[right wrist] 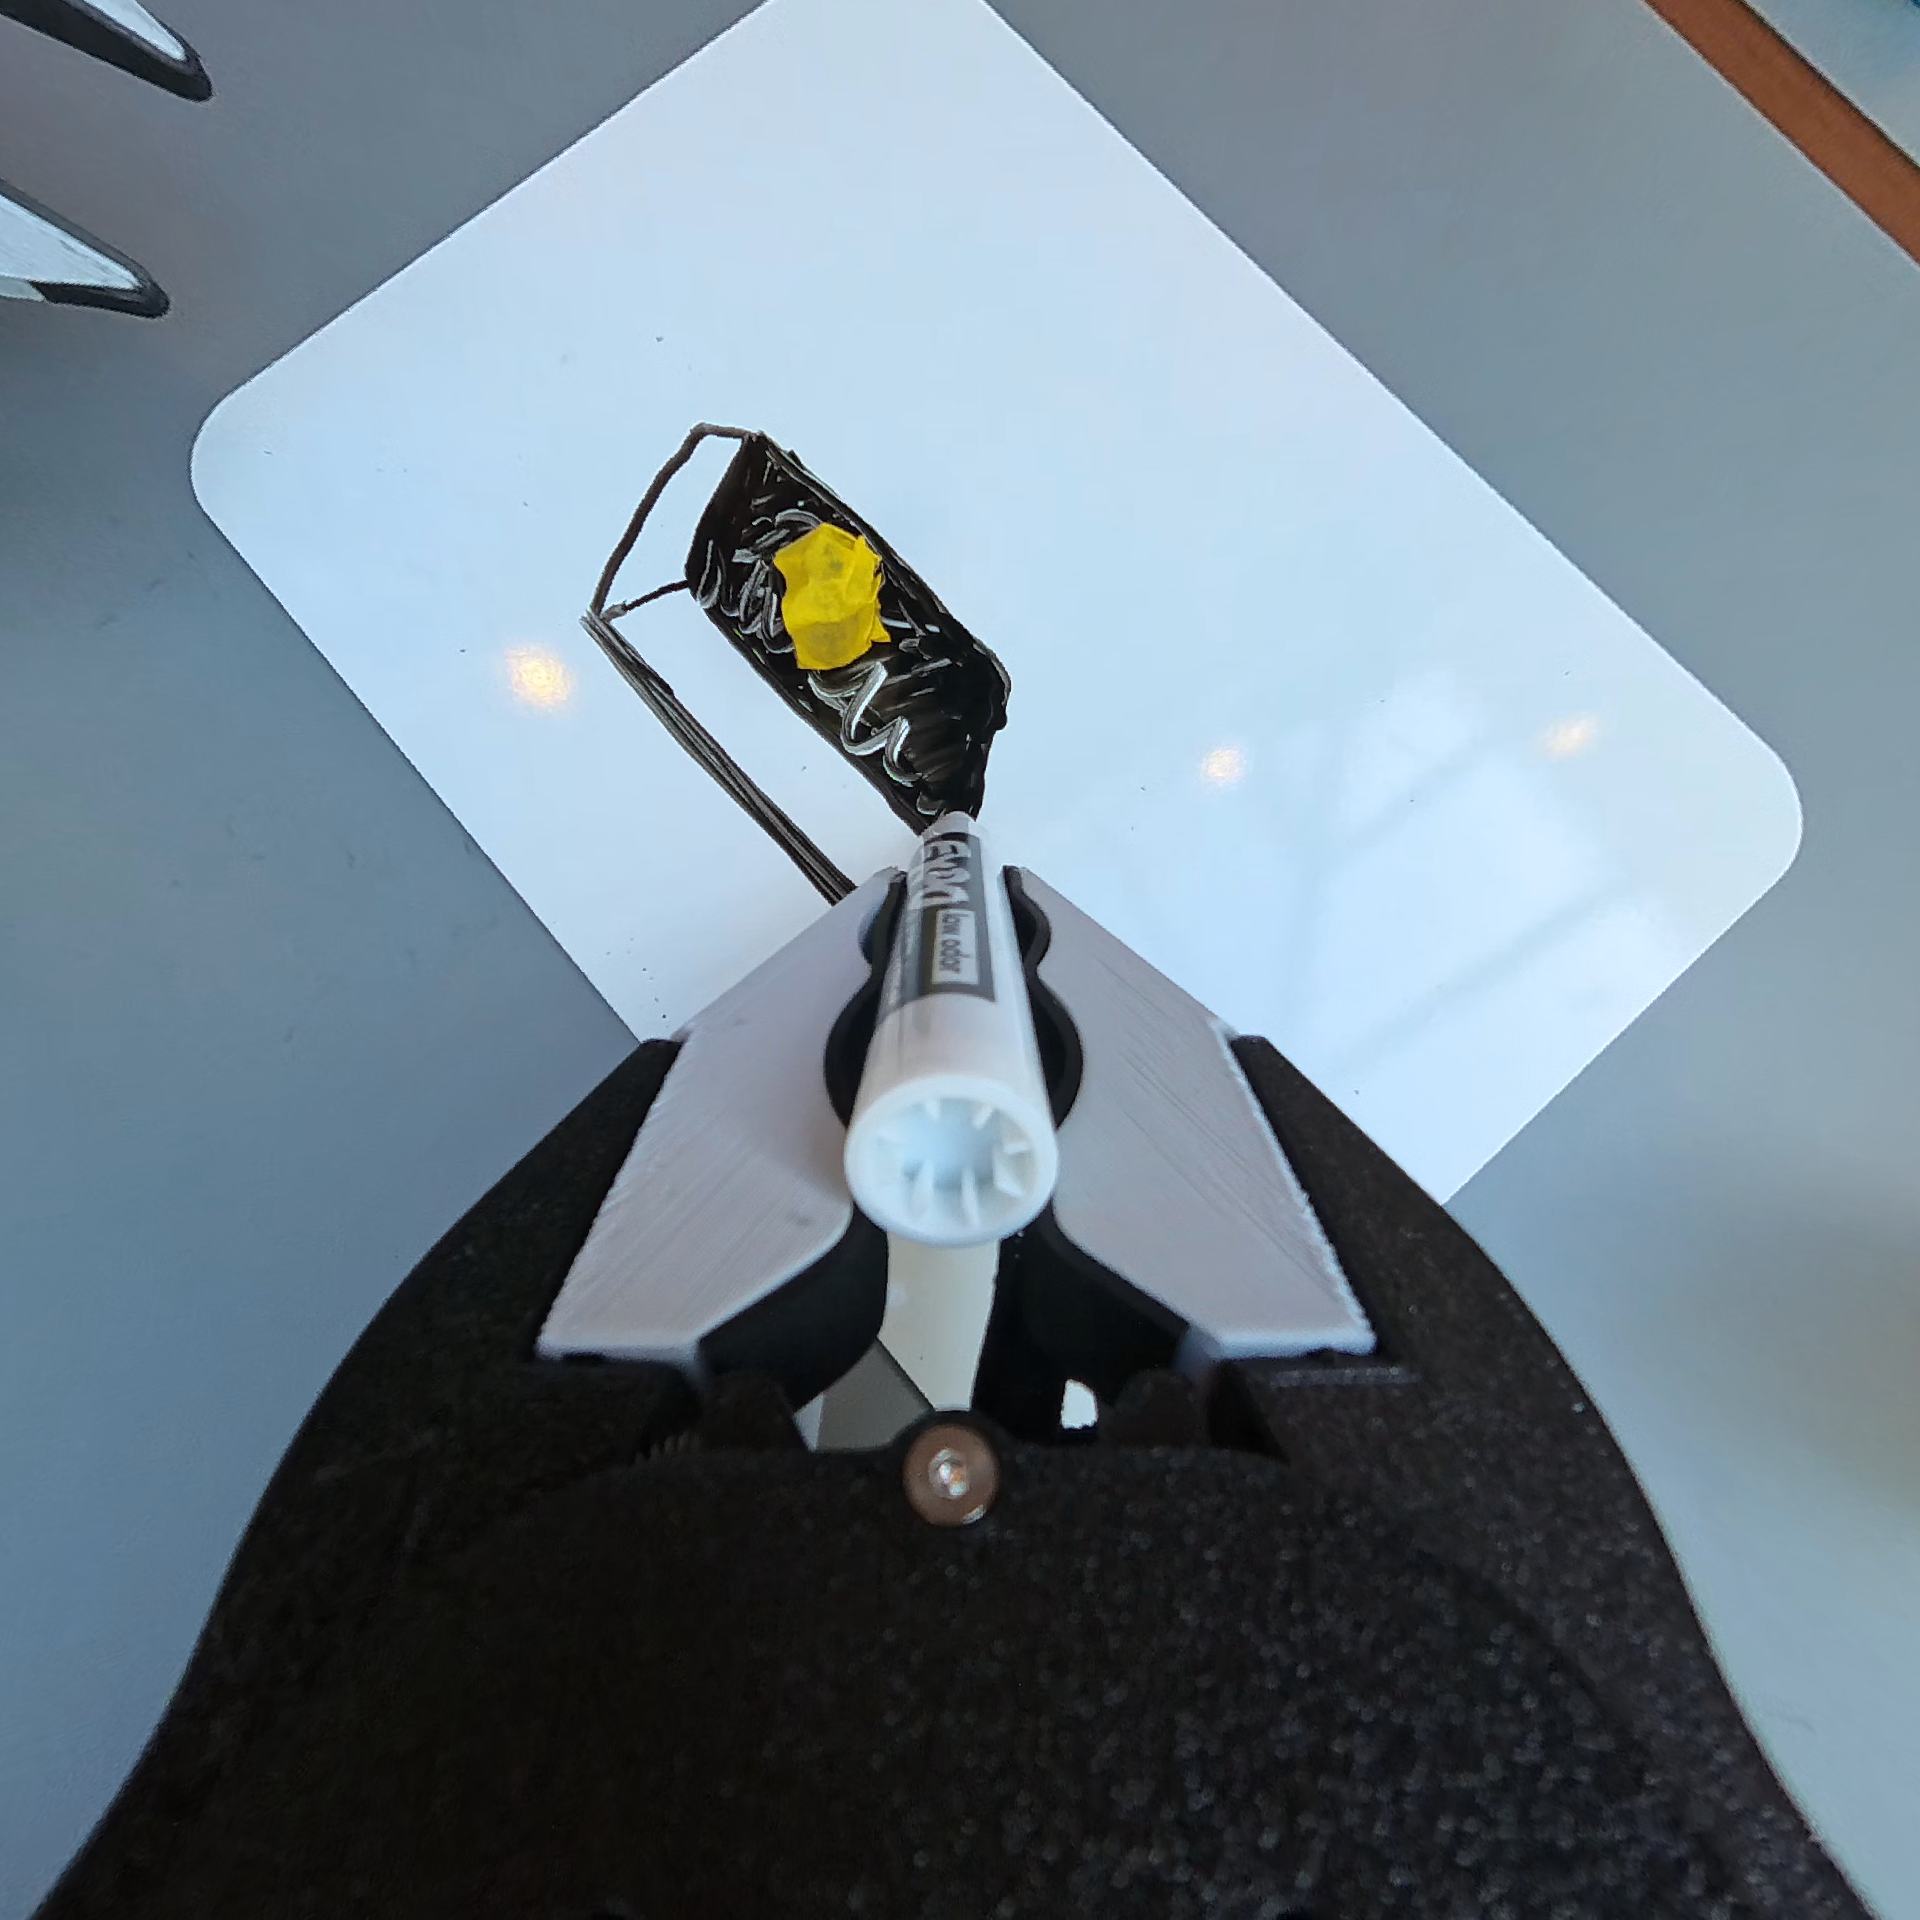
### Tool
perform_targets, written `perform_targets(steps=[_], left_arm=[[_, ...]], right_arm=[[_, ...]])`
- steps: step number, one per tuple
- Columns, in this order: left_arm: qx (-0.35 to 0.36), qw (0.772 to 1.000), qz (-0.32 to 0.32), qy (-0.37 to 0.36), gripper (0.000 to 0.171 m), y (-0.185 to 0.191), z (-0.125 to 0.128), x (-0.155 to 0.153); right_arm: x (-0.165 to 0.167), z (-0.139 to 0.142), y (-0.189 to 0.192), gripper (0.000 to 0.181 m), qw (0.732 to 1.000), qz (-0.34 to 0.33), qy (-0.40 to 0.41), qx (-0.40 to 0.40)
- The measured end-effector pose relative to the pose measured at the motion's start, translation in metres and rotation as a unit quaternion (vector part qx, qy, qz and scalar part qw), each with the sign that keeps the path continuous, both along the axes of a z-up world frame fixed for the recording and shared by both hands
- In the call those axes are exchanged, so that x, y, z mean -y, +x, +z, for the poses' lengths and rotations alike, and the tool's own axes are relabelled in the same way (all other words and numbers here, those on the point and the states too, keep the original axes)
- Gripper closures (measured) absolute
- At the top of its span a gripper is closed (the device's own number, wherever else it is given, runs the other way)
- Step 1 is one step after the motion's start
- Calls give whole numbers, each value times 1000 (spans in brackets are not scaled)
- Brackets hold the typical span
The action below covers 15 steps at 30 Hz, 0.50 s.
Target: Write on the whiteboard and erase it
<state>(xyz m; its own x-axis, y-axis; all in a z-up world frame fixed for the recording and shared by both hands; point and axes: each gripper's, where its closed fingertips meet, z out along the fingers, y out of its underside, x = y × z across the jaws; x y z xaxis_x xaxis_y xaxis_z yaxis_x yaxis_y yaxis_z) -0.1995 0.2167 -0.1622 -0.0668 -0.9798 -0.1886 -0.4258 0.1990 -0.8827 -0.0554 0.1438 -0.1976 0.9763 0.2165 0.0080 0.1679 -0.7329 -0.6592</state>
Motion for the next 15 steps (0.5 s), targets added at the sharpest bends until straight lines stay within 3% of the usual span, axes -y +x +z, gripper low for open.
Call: perform_targets(steps=[15], left_arm=[[1,1000,5,-5,141,0,1,-4]], right_arm=[[-1,0,6,164,1000,-7,-14,-8]])
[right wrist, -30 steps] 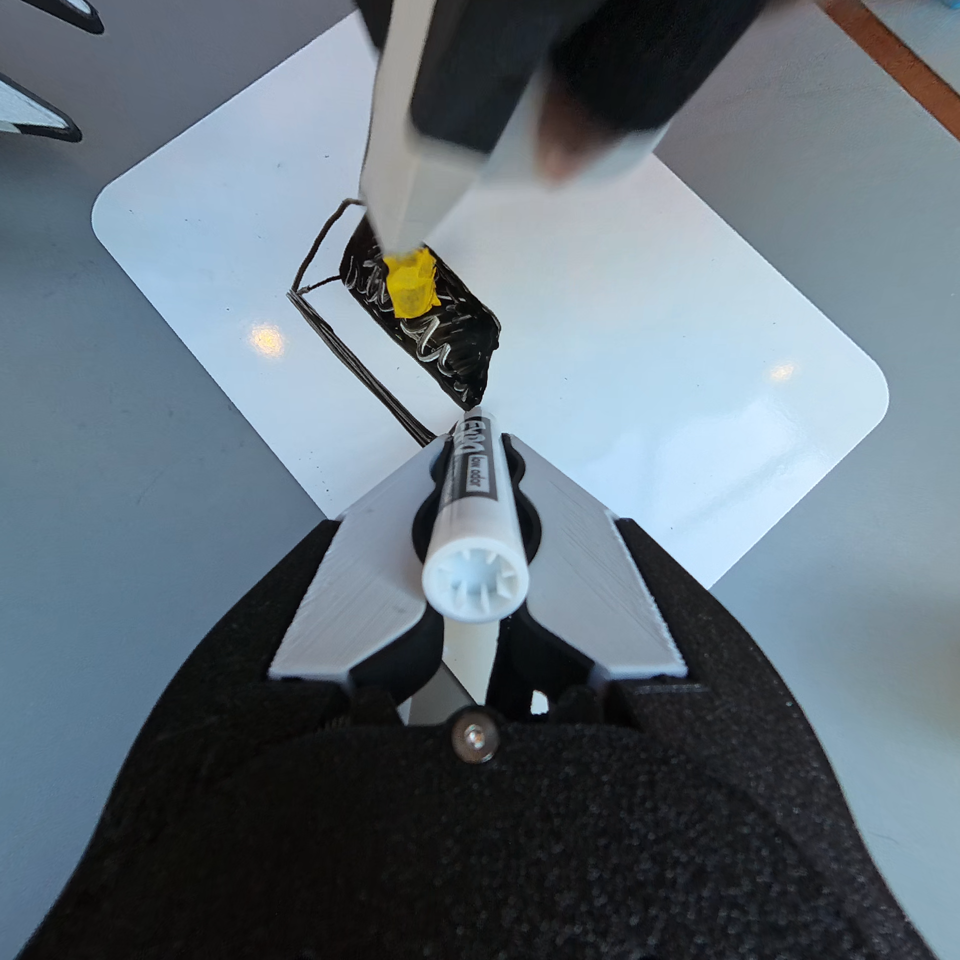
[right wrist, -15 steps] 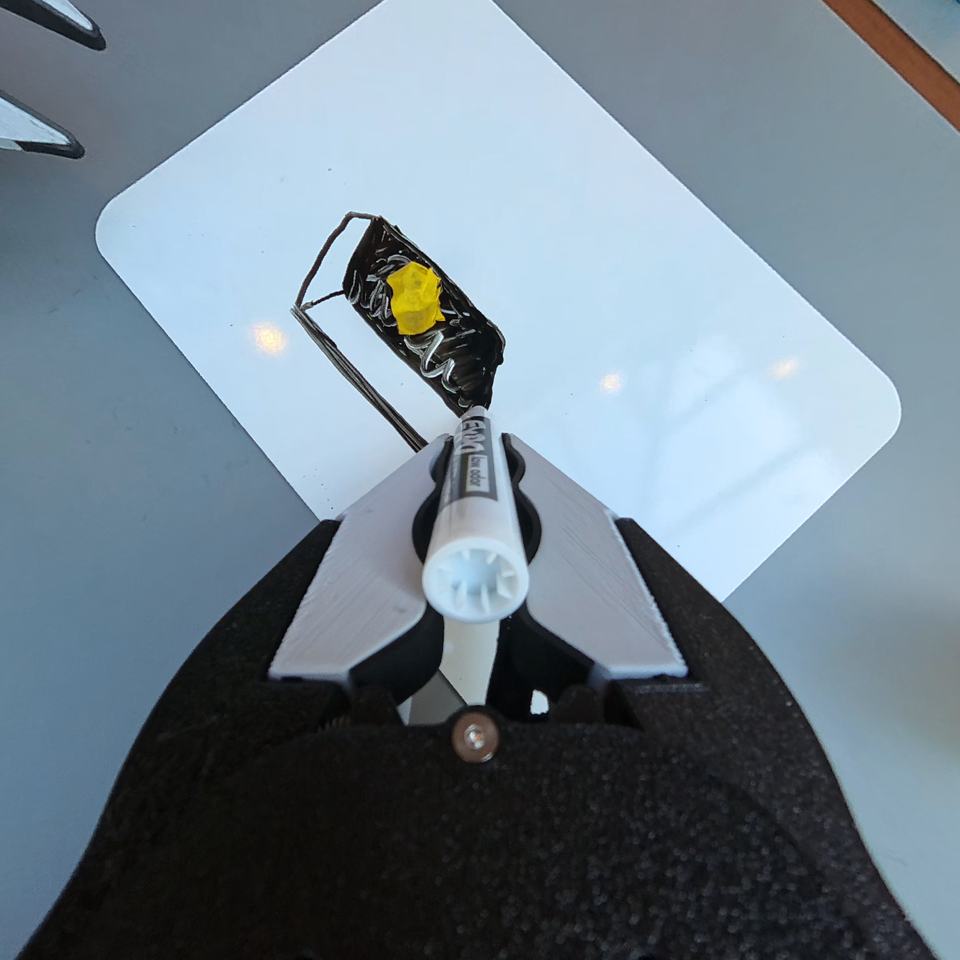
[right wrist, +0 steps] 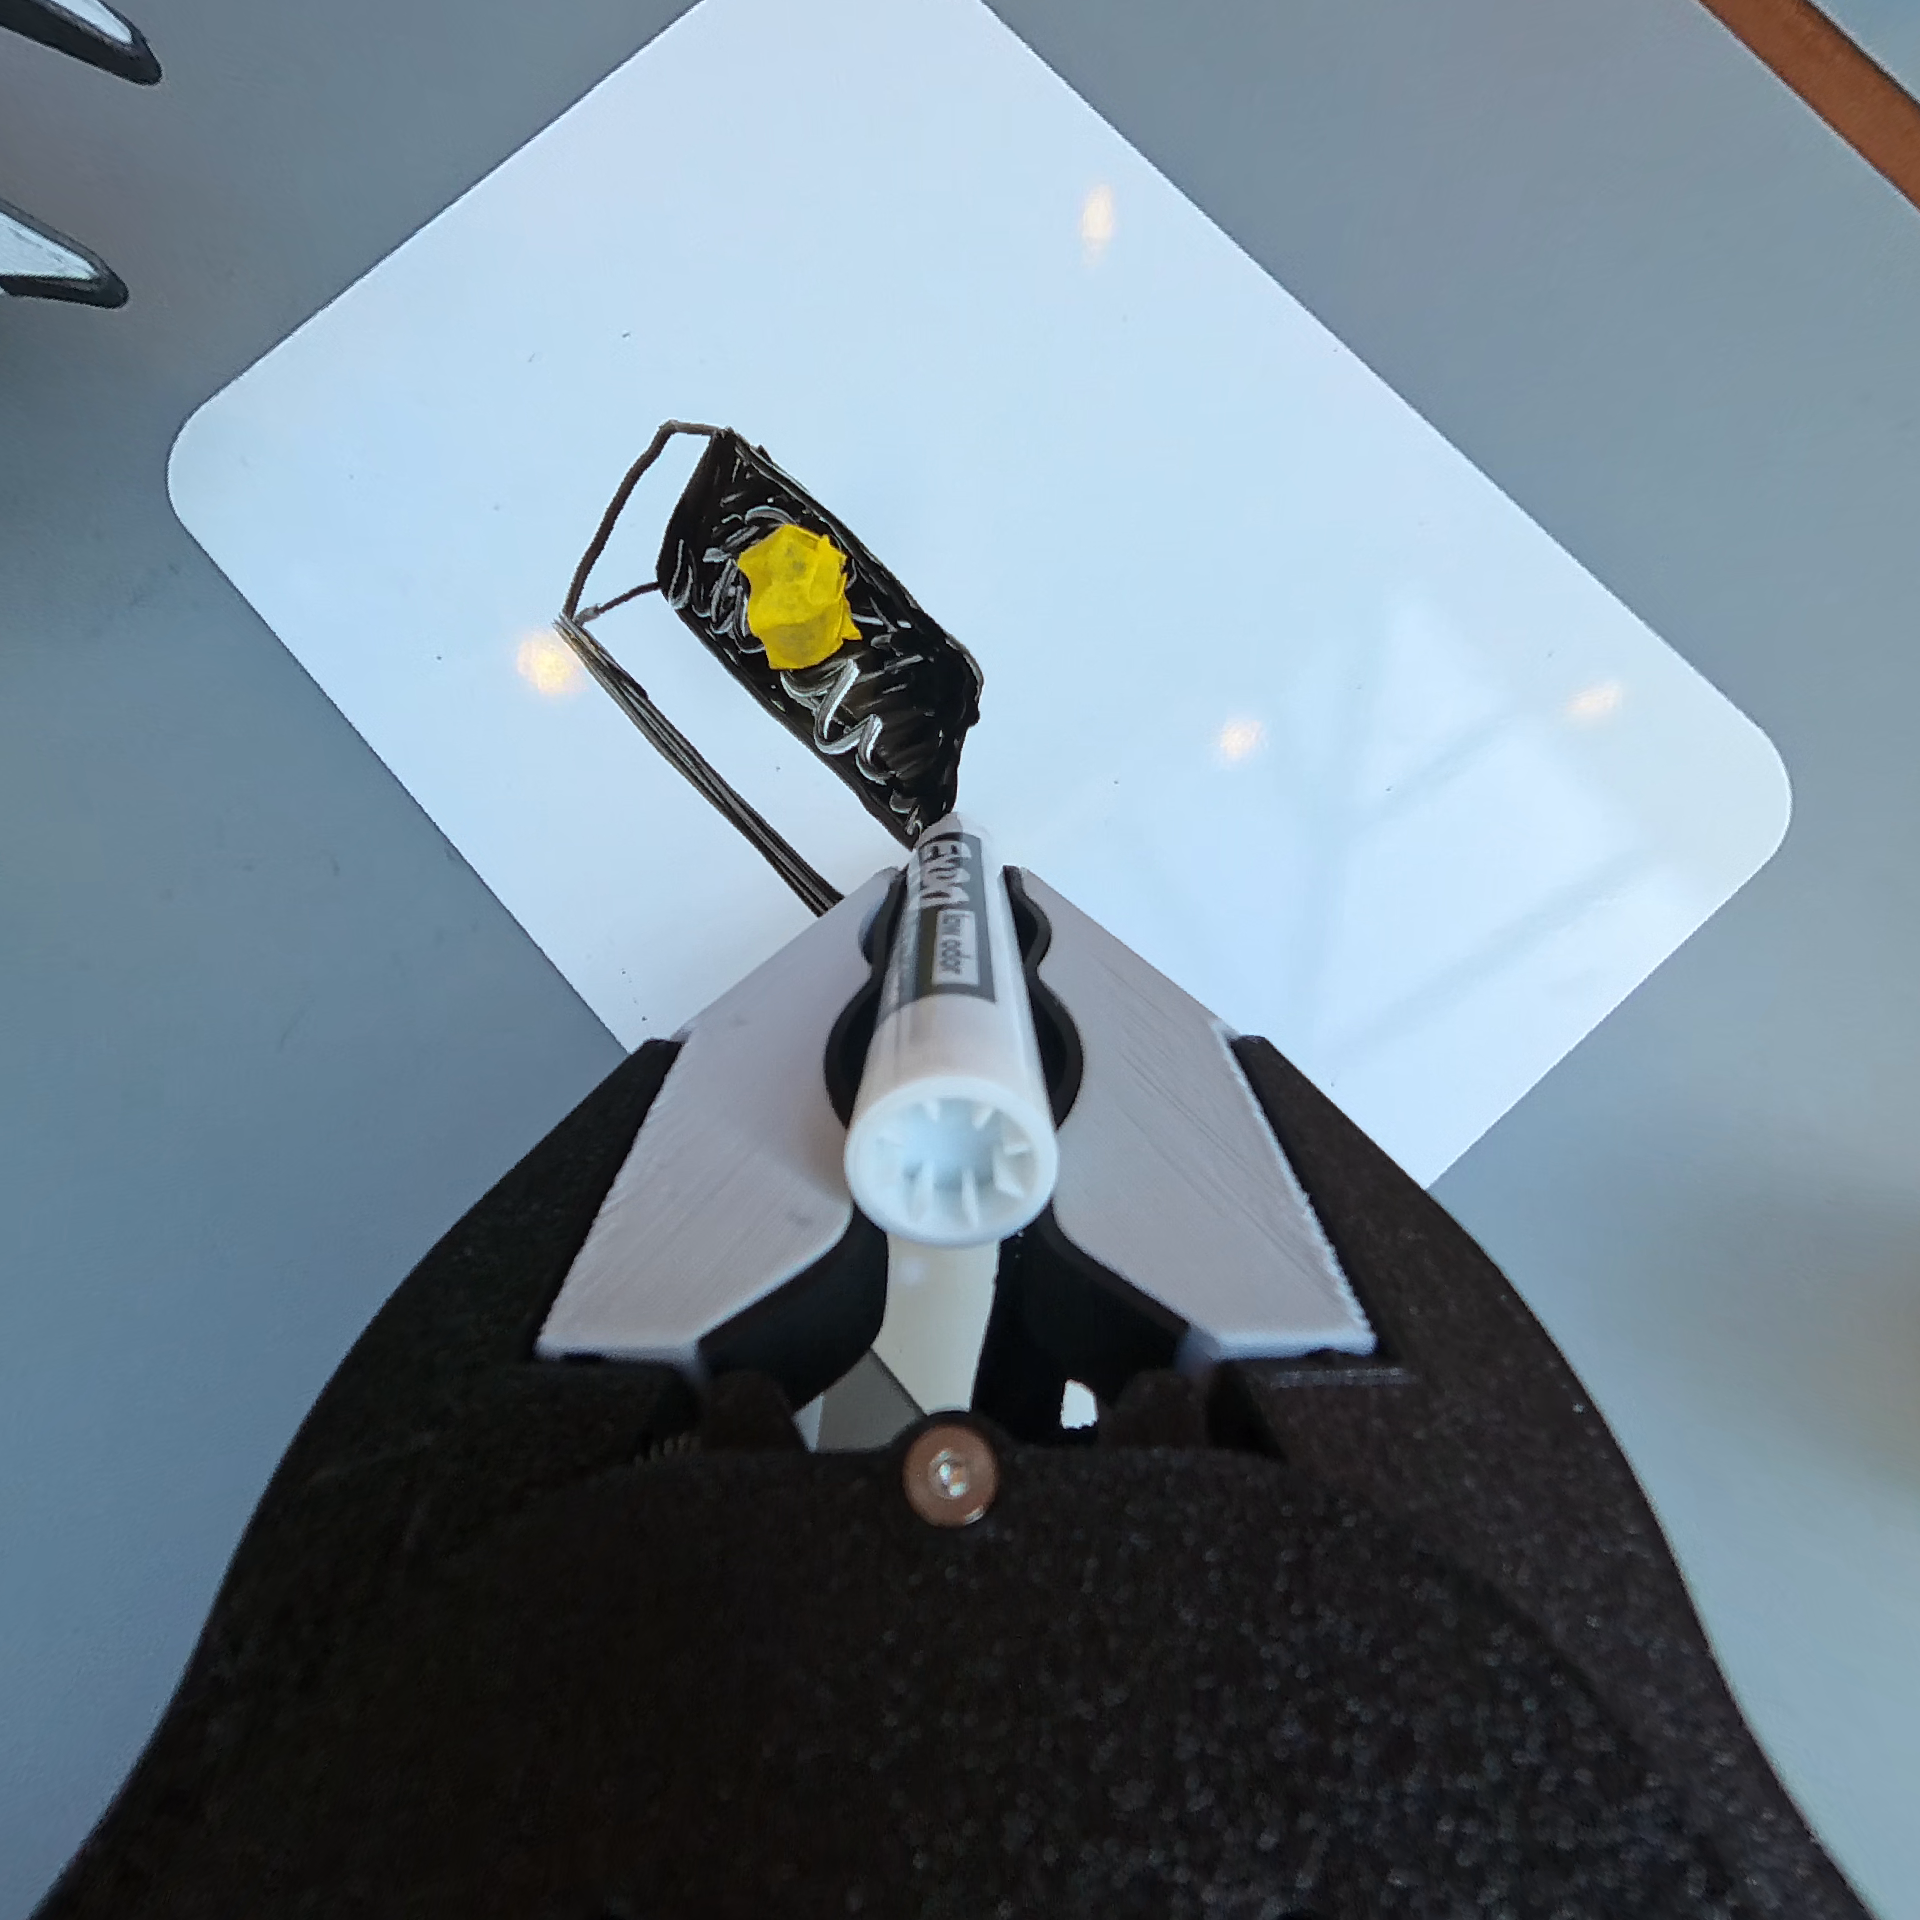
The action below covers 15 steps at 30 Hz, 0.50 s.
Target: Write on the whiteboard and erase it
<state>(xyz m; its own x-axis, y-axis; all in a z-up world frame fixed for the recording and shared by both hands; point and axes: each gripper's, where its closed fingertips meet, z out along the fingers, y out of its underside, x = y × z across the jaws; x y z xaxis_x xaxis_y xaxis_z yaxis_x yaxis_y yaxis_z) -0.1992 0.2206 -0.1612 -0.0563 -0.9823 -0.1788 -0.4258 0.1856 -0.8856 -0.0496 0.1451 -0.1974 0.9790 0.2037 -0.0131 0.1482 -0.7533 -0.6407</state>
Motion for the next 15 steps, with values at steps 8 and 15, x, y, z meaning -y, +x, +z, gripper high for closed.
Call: perform_targets(steps=[8,15], left_arm=[[0,1000,3,-10,142,0,1,-4],[-2,1000,2,-21,142,0,0,-4]], right_arm=[[-9,0,0,164,1000,4,-4,-5],[-16,0,1,164,1000,4,-10,-8]])
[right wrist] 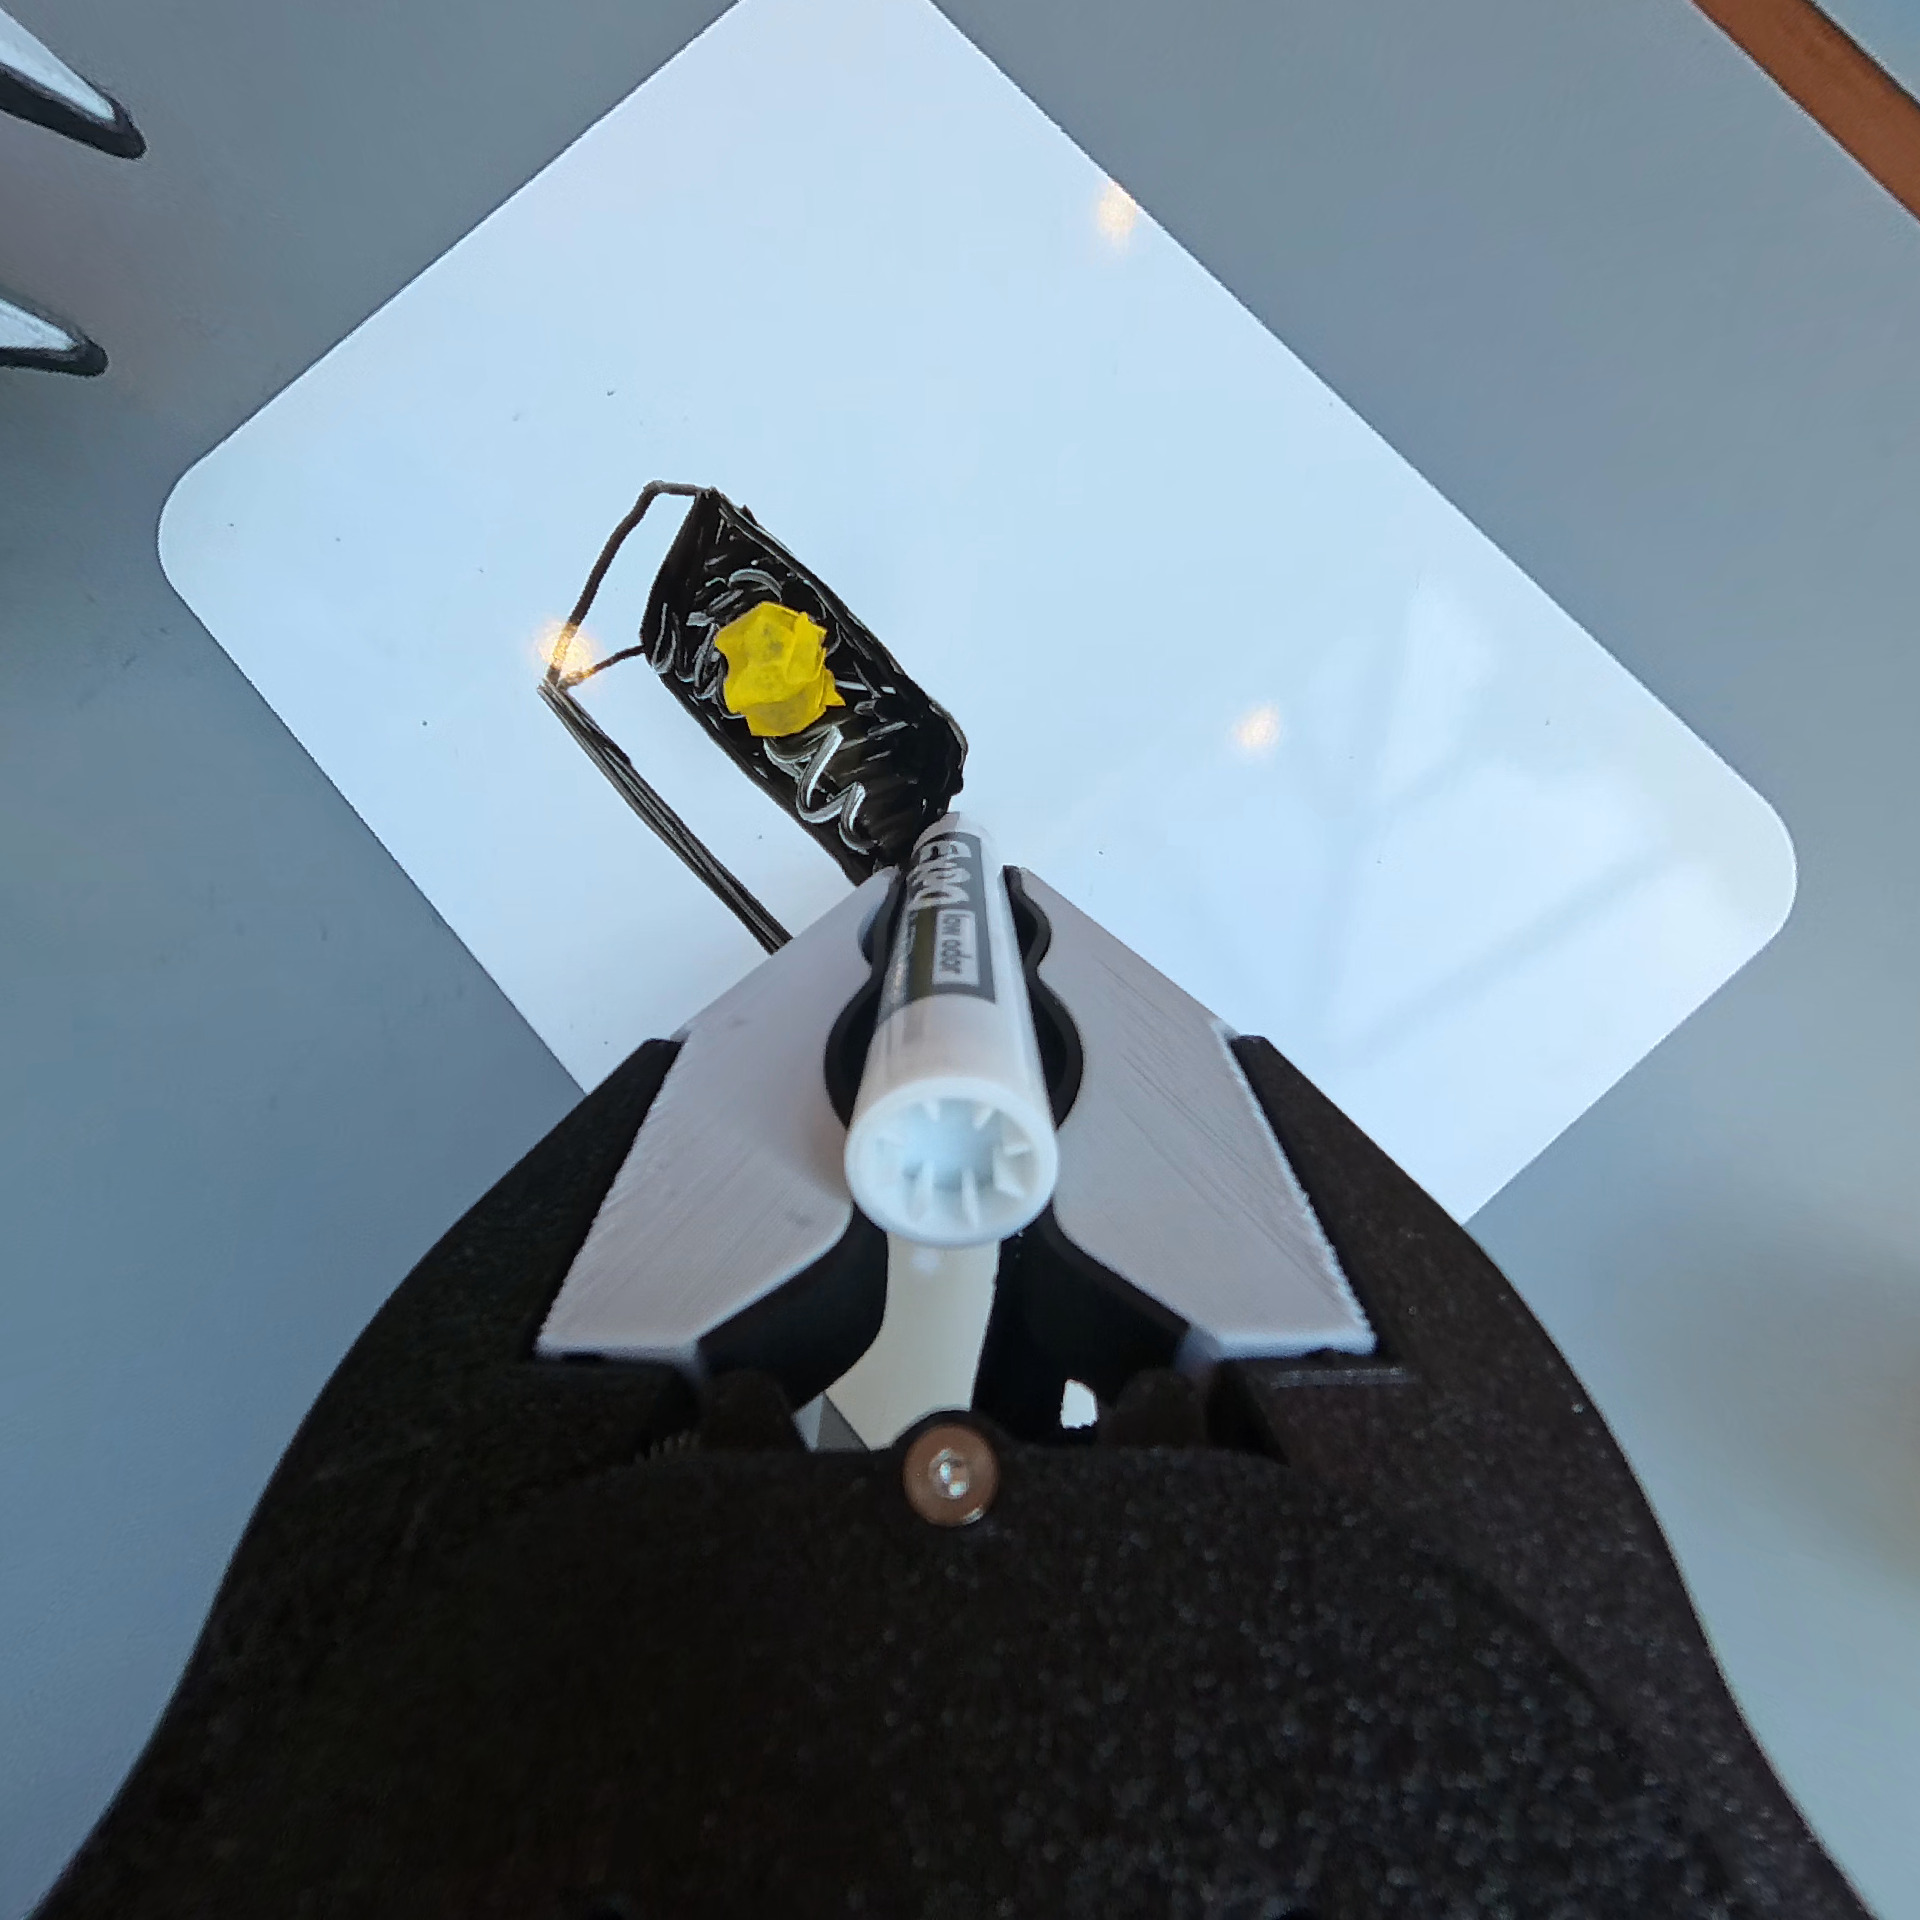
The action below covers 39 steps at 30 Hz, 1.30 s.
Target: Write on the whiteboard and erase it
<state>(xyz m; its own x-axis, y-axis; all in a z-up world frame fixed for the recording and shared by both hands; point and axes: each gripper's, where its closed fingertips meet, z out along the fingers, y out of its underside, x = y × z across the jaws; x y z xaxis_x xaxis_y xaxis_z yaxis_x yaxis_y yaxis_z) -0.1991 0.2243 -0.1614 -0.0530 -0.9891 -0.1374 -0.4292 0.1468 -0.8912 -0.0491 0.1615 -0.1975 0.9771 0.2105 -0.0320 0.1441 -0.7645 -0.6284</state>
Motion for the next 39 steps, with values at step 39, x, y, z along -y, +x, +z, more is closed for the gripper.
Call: perform_targets(steps=[39], left_arm=[[7,1000,-1,-7,141,0,4,0]], right_arm=[[6,-1,0,163,999,-20,-18,-18]])
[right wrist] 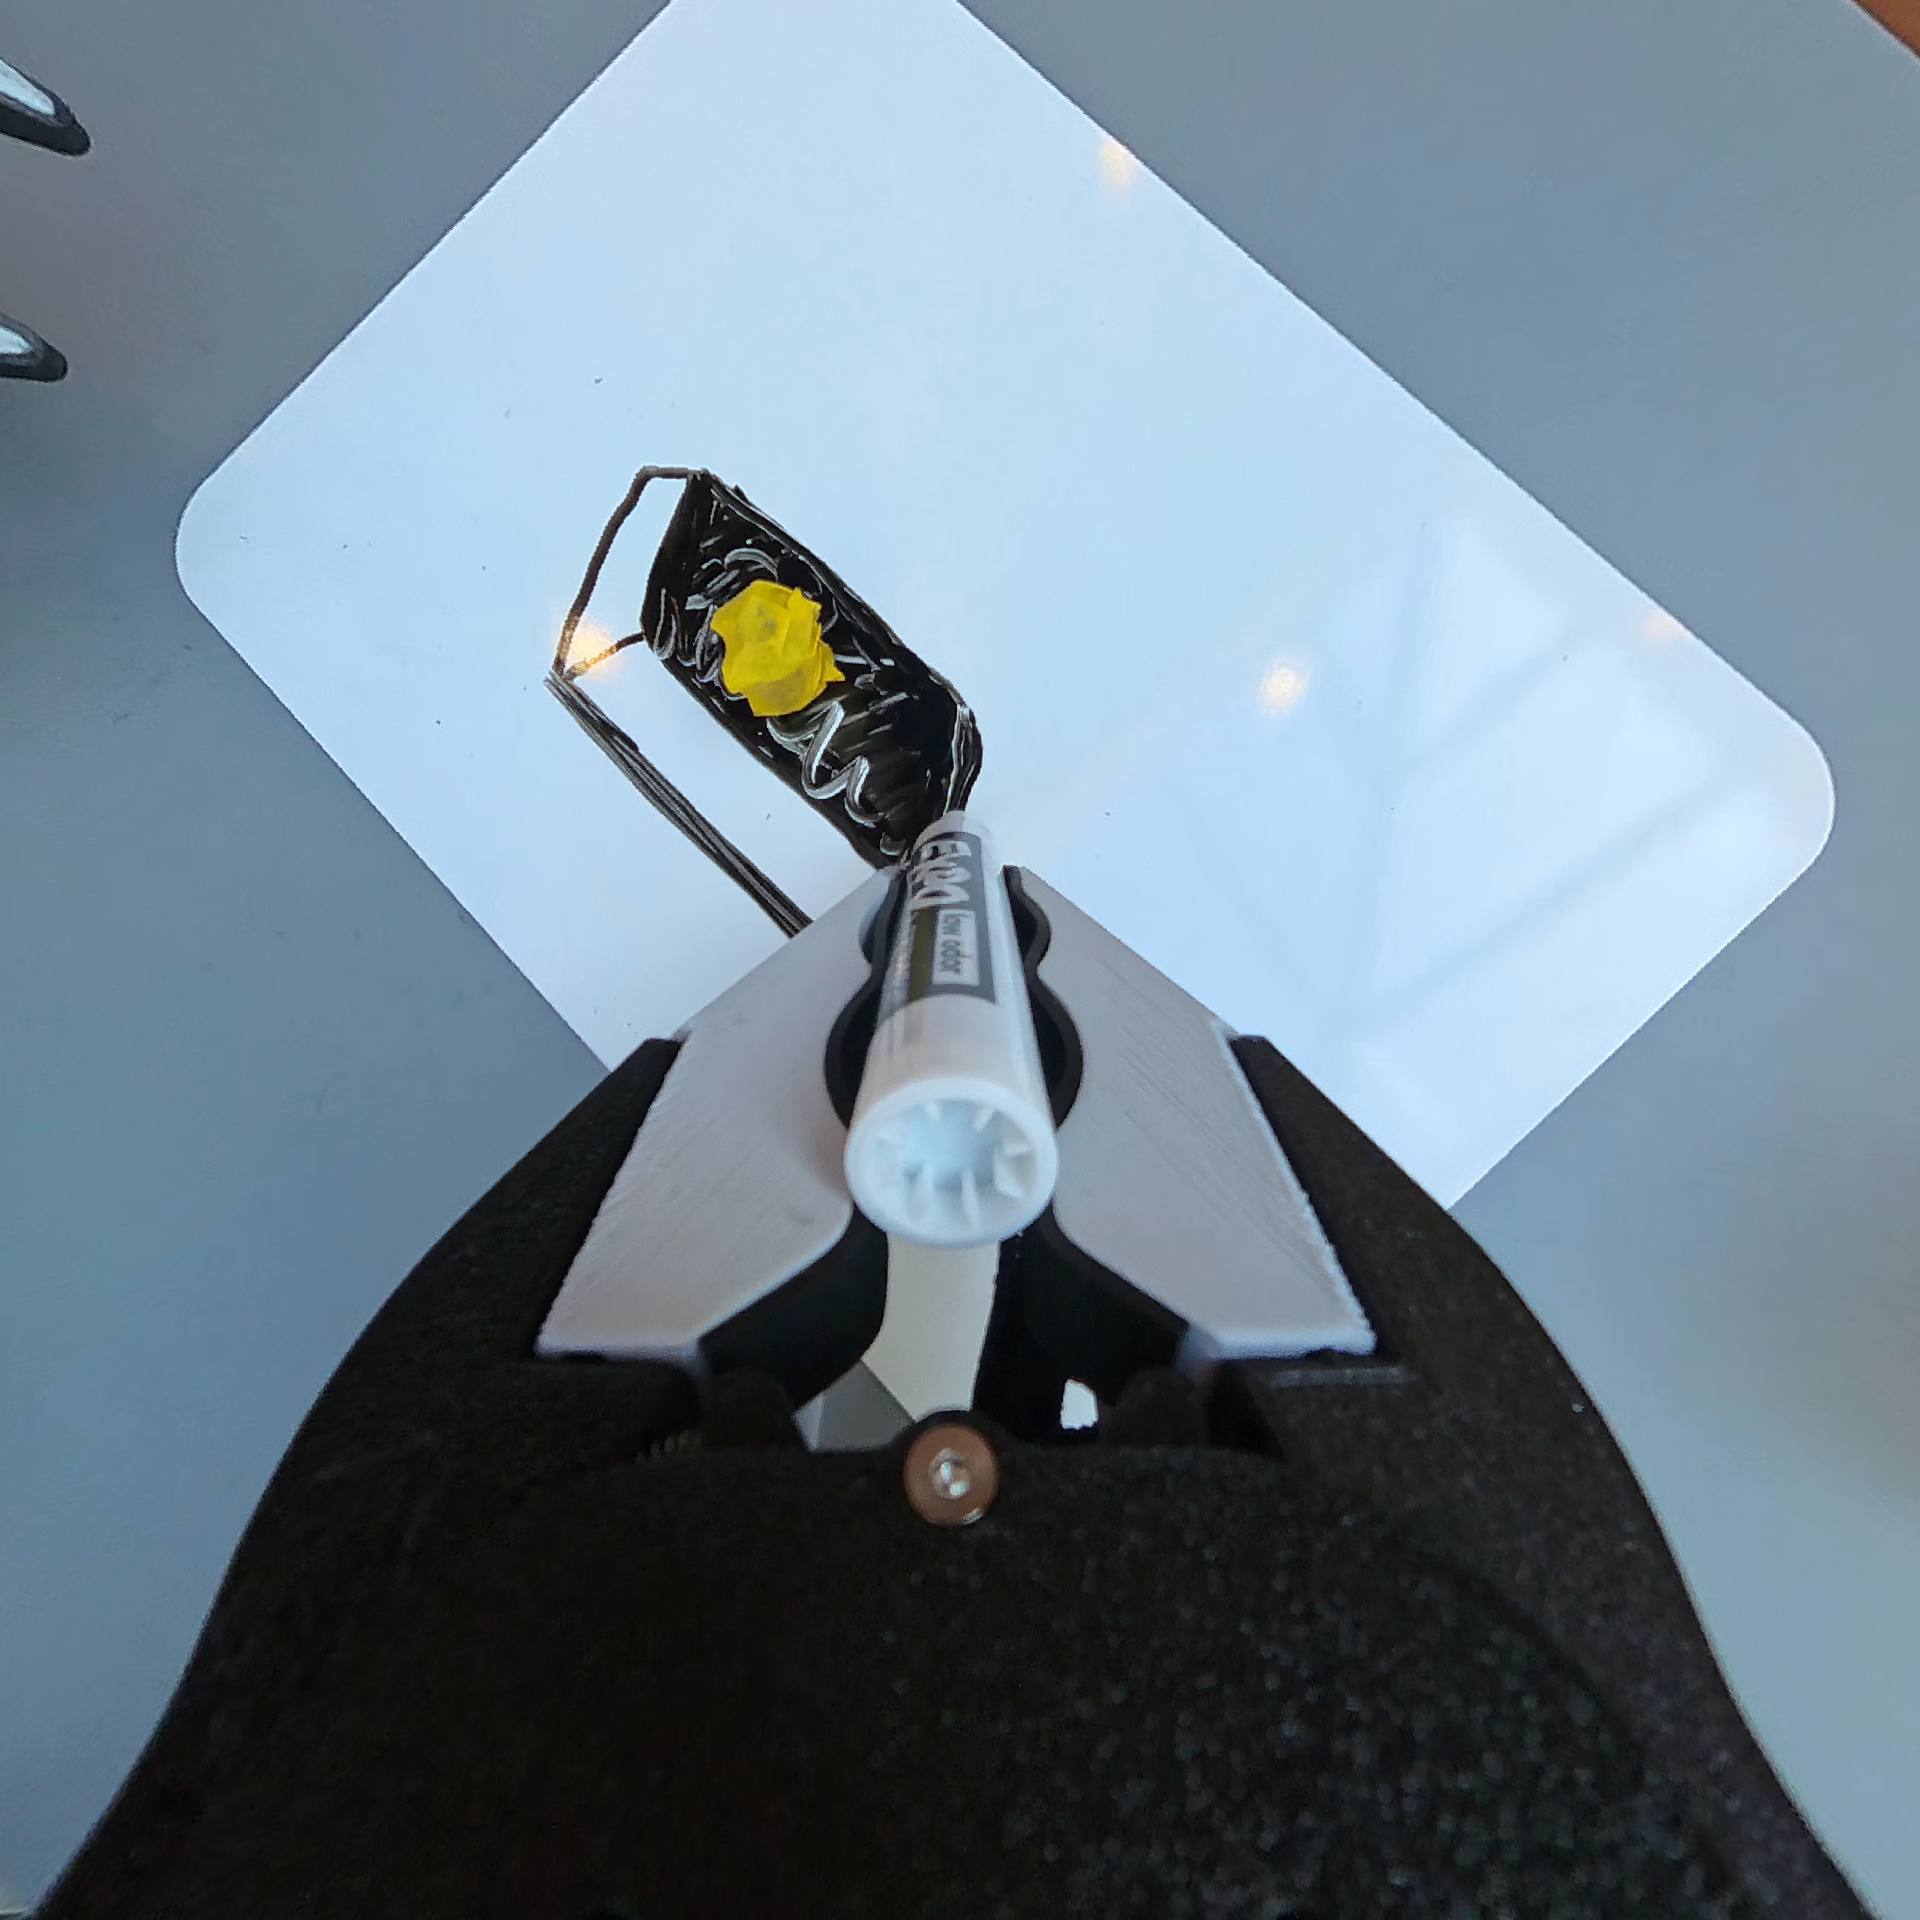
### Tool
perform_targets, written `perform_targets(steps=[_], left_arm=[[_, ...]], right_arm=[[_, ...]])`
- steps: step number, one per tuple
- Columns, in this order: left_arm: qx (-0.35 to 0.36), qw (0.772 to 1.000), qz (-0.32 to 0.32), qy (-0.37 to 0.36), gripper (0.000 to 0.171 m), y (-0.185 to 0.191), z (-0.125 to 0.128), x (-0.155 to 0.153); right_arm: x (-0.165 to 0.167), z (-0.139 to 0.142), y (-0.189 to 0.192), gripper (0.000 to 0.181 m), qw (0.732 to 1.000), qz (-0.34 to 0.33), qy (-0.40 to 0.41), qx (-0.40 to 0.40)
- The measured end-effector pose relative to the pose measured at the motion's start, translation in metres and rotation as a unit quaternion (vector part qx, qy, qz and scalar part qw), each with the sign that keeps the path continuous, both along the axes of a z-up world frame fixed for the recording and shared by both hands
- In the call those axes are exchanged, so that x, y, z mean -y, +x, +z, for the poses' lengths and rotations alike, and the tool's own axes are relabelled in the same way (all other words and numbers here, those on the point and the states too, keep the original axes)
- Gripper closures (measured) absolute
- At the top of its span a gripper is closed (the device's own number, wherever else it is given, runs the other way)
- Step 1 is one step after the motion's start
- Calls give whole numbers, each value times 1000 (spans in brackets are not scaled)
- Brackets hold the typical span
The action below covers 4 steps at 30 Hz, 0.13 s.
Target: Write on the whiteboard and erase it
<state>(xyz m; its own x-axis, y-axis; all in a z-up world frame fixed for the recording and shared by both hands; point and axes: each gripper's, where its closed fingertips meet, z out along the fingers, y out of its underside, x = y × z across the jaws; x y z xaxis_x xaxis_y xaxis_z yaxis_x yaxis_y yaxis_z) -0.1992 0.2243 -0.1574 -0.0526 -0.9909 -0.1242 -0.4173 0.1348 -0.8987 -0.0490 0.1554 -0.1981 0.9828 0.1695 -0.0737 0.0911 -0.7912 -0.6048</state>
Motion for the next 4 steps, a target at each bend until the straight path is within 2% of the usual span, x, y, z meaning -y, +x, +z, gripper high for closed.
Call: perform_targets(steps=[4], left_arm=[[1,1000,-1,2,141,0,0,1]], right_arm=[[6,0,-2,163,1000,-4,-2,-1]])
